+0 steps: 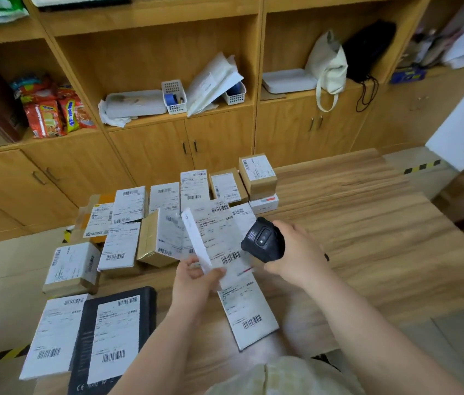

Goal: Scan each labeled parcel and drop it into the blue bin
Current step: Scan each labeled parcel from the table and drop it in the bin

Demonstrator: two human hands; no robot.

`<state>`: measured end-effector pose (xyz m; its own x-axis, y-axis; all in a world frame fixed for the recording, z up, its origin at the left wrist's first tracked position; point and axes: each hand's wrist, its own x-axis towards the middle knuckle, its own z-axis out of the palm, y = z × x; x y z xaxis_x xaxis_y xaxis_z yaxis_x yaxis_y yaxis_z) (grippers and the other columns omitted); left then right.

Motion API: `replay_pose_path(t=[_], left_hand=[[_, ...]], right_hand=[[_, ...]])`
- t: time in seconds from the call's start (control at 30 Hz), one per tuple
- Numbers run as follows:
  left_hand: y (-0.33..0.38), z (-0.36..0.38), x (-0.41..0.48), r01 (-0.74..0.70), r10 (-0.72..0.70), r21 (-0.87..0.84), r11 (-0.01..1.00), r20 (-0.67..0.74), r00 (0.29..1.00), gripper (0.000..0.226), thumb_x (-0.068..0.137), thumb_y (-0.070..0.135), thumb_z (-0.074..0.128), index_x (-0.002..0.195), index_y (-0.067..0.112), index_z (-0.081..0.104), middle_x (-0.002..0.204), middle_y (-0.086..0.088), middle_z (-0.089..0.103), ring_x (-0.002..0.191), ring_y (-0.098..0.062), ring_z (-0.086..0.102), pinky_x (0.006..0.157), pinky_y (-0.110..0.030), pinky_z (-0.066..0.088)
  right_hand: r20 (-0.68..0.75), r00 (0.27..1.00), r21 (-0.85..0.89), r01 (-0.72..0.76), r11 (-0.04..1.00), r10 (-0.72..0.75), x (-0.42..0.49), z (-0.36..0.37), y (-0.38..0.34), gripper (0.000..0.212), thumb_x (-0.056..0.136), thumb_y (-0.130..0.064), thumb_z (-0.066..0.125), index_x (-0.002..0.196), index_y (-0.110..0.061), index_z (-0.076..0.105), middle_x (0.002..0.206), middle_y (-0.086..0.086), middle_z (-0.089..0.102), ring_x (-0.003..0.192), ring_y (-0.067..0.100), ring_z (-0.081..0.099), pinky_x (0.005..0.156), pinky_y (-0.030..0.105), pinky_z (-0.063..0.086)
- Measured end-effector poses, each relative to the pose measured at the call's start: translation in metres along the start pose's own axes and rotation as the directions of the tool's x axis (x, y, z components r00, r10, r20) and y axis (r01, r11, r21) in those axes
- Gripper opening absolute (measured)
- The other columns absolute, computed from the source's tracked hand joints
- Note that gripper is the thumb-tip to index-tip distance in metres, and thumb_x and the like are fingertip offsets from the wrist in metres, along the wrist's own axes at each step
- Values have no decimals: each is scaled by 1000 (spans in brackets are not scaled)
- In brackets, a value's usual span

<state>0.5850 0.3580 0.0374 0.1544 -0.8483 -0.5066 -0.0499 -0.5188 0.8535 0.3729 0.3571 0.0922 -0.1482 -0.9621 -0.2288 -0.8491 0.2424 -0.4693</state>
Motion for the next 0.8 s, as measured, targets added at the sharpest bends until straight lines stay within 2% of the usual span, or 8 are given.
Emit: replay_pose_path(t=[0.07,0.17,0.27,0.37,0.43,0.6,0.67,0.8], left_hand=[[8,15,-1,81,-71,-65,995,142,987,38,83,6,77,115,9,56,96,-7,75,82,-22,73,61,-31,58],[18,40,-2,209,-176,-101,973,265,948,27,85,5,74,108,12,60,96,-7,76,82,-22,70,73,-35,60],[23,67,0,313,-267,-84,946,345,900,30,84,6,75,110,14,63,101,-10,74,84,-24,68,82,-39,58],[30,99,-7,366,-325,-27,930,405,855,26,84,7,75,107,16,64,90,-6,74,75,-18,64,64,-33,56],[37,125,-18,397,-354,-2,918,446,822,22,86,7,72,105,16,64,87,-5,74,71,-16,64,55,-29,55],[44,195,-54,368,-356,88,925,538,764,21,86,11,72,105,17,66,98,-6,73,83,-18,64,71,-31,52],[43,226,-73,343,-358,142,928,585,727,30,83,17,76,111,21,66,96,-1,73,83,-17,62,71,-30,51],[28,298,-129,295,-368,224,929,649,666,29,82,20,77,108,23,64,90,1,72,80,-16,61,65,-29,48]], right_hand=[[-39,998,27,-41,999,42,-7,-5,13,88,69,-35,79,145,-38,34,135,-3,44,127,27,44,99,42,37],[-91,989,94,-111,989,120,-21,-13,36,86,66,-35,78,142,-42,37,127,-3,46,122,27,47,99,42,40],[-123,973,177,-172,969,195,-37,-22,62,80,63,-35,73,136,-45,41,119,-5,47,120,26,46,99,47,42],[-199,940,234,-229,945,277,-56,-39,89,73,62,-44,66,131,-48,43,113,-8,50,118,24,48,99,46,43],[-236,912,247,-276,929,334,-69,-54,108,73,65,-47,70,134,-46,45,116,-6,51,118,23,48,101,43,41],[-364,803,288,-385,877,472,-111,-79,167,73,67,-33,77,134,-39,48,111,-7,48,117,24,48,97,38,41],[-392,747,343,-423,839,537,-133,-89,195,80,66,-30,79,138,-38,45,116,-6,49,119,23,46,99,38,39],[-451,613,434,-484,760,648,-192,-116,258,85,65,-31,80,142,-38,44,125,-2,50,122,26,46,102,41,40]])
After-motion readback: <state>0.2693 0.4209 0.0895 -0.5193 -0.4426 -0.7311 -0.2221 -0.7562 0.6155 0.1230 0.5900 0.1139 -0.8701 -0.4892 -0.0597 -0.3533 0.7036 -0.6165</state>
